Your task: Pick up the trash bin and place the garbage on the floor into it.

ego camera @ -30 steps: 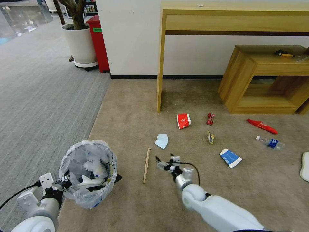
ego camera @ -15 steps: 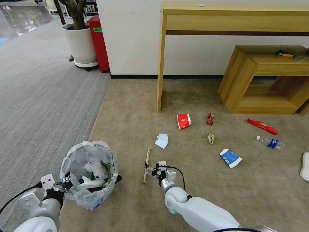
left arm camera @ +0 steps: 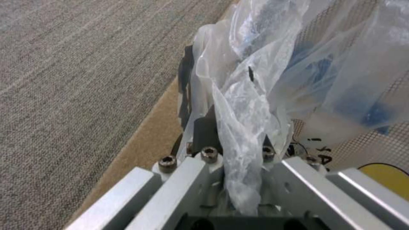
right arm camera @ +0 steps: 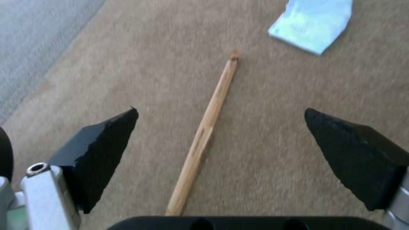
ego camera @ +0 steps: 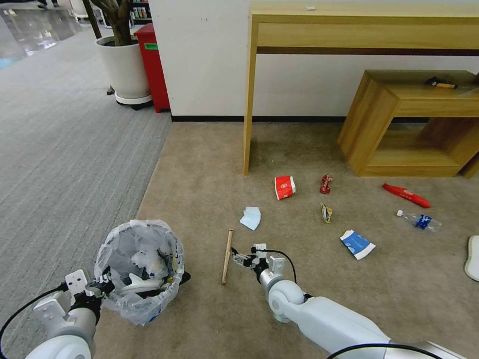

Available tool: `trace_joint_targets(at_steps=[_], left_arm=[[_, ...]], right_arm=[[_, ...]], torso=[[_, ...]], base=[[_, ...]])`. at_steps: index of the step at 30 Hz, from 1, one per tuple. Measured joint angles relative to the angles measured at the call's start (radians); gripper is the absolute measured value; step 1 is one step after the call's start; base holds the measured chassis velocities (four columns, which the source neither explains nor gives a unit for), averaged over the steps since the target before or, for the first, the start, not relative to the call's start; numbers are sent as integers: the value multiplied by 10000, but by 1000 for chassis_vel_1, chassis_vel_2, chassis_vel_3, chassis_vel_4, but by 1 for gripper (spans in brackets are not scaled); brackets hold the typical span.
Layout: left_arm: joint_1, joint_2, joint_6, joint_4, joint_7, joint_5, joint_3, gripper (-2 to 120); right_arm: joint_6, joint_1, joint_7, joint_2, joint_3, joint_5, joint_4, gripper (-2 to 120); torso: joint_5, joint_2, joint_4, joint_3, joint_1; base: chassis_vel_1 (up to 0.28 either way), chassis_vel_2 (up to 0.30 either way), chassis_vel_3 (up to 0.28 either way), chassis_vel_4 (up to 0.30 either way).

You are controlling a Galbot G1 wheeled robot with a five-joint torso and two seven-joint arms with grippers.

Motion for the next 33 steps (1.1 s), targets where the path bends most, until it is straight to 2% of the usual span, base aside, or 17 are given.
trace_joint_targets(at_steps=[15,20,33], left_arm=[[-17,-145,-44,57,5,47,43,0],[-66,-167,-48,118,7,62,83,0],[-42,-183,-49,-153,7,32,99,0]], right_arm=[[-443,164,-477,537,-355,-70,-1175,100],[-352,234,-715,975,-419,-204,-1856,100],[-508,433,-561,1707,-509,-509,-2640,100]], torso=[[-2,0,-1,0,0],[-2,0,-1,0,0],[-2,0,-1,0,0]], base=[[0,0,0,0],[0,0,0,0],[0,0,0,0]])
